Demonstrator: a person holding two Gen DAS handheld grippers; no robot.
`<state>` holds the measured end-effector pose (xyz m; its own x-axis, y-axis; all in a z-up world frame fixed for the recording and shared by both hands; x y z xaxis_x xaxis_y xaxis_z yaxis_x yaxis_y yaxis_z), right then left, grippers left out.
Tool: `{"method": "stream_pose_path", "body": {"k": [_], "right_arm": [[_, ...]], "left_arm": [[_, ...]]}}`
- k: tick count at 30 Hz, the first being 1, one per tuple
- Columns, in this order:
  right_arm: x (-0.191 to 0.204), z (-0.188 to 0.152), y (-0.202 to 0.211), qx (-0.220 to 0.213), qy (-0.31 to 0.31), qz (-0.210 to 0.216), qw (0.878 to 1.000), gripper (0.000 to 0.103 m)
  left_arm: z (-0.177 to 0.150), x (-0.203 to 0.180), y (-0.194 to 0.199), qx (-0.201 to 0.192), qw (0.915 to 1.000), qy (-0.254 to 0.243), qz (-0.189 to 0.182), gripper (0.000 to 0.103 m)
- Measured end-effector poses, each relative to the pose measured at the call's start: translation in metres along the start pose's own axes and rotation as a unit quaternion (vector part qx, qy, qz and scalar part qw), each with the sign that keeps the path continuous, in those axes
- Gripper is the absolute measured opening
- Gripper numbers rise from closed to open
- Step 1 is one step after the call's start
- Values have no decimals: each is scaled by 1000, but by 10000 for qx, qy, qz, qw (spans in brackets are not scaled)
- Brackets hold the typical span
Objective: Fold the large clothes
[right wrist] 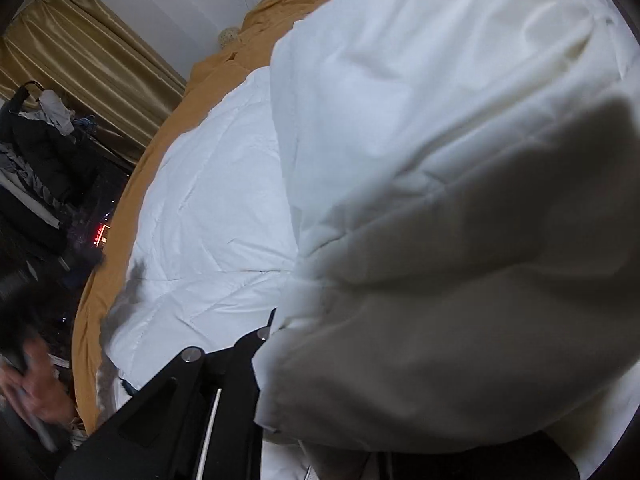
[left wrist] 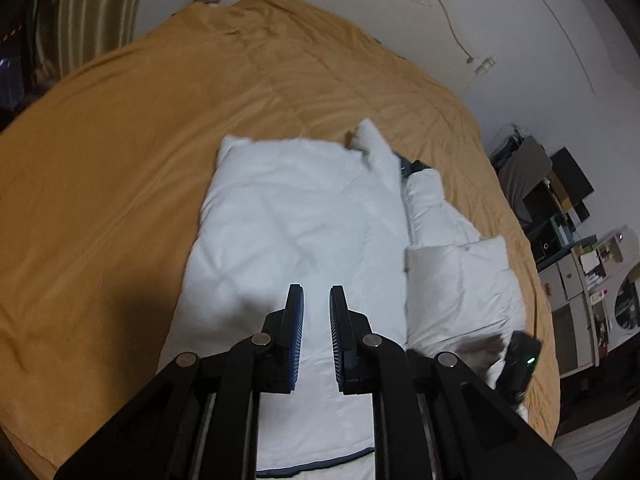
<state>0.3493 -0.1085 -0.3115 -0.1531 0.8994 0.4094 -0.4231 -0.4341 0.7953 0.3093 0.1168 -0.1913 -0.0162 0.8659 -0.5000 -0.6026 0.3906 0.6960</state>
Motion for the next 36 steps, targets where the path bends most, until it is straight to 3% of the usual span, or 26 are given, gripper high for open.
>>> {"method": "stream_pose_path", "body": {"k": [1,2,3,5,8,10,13,16,20,21,22,23,24,28,31,34,36], "right_arm": [[3,0,-2,-26,112,-98,9999,10],[7,-1,-5,-76,235,-208,9995,11],[11,-4,-7,-137,358,-314,9988,13],[18,-4,-6,-254,512,-520,9970,14],[29,6,-4,-463,781,-810,9926,15],[36,7,-7,-560,917,-919,9900,16],[34,16,-12,-550,838,-846,9914,16],[35,19,-15,-553,817,-818,9918,17],[42,21,-18,-566,905,-912,9901,17],[43,22,-19,-566,913,-917,9900,17],[44,22,-20,-560,920,-919,9899,17],[44,20,-18,-557,922,-917,9899,17],[35,13,-10,-565,922,-908,9900,17],[32,11,-4,-541,928,-912,9900,17],[31,6,8,-576,1061,-992,9877,22],[35,2,25,-716,1251,-1031,9842,51],[38,-1,42,-907,1298,-952,9828,76]], "left_arm": [[16,-28,1,119,9997,-187,-78,15],[29,-57,0,280,9988,-308,-264,29],[40,-87,-8,508,9970,-402,-432,65],[51,-140,-32,1082,9922,-419,-464,102],[50,-228,-85,2104,9722,-956,-389,102],[42,-260,-120,2624,9573,-1214,0,102],[11,-284,-177,3398,9274,-1361,766,102],[-21,-283,-216,3741,9057,-1509,1305,102],[-46,-291,-252,3717,8922,-1956,1661,99],[-49,-289,-255,3555,8908,-2122,1872,79],[-49,-284,-253,3392,8912,-2220,2034,59],[-48,-277,-251,3342,8900,-2247,2141,20],[-45,-269,-245,3346,8948,-2107,2071,13],[-1,-230,-198,2925,9308,-1528,1571,9],[39,-188,-148,2638,9554,-909,967,9],[64,-127,-97,2393,9700,-308,305,9],[70,-87,-67,2118,9773,-42,70,9]]}}
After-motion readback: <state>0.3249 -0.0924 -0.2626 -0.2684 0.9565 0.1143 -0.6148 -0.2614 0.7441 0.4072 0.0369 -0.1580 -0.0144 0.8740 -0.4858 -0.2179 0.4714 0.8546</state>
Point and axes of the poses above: each gripper's, at about its wrist camera, not at the fingertips, and y roughly against the way its jaws point, x to its left, z to its top, the point moved 3 cm from there along -y, roughly the way its jaws point, and after that the axes turned 6 degrees about -z, right-handed, at the moved point
